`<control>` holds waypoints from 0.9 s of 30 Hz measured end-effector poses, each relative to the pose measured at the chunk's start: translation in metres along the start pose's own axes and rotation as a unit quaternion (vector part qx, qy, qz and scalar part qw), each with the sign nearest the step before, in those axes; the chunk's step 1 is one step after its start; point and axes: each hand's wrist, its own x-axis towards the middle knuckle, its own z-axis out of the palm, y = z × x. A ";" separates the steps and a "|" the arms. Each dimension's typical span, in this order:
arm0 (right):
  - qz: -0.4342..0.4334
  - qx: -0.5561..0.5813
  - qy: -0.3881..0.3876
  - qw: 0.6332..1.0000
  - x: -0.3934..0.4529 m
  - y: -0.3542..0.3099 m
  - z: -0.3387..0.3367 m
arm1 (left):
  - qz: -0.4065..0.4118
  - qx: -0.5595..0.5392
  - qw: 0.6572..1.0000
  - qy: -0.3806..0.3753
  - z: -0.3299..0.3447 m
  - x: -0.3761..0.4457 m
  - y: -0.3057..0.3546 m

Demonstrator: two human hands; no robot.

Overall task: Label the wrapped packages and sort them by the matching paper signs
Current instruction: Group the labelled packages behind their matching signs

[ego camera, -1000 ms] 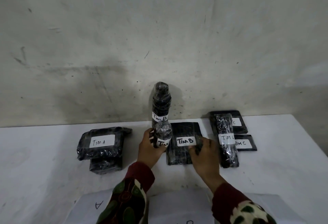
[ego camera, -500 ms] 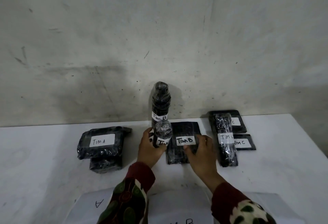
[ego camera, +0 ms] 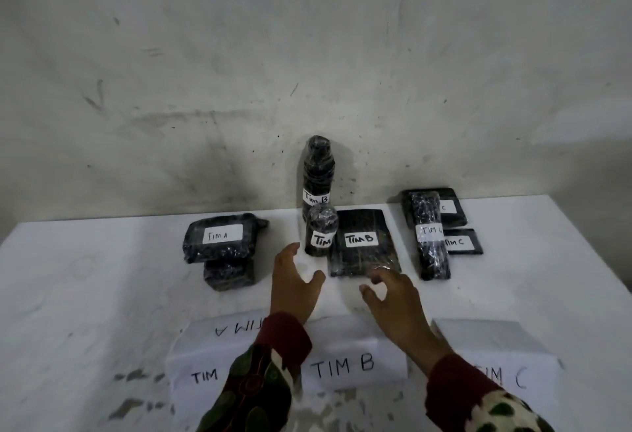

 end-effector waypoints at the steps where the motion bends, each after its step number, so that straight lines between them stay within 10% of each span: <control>1: -0.012 -0.018 -0.026 0.999 -0.011 0.003 -0.001 | 0.008 0.009 1.000 -0.003 -0.001 -0.011 -0.001; 7: -0.060 -0.201 -0.279 0.937 -0.050 0.012 -0.002 | 0.036 0.051 0.996 -0.056 -0.011 -0.055 -0.008; 27: -0.049 -0.271 -0.216 0.937 -0.089 0.007 -0.013 | 0.104 0.087 0.986 -0.096 -0.049 -0.087 0.001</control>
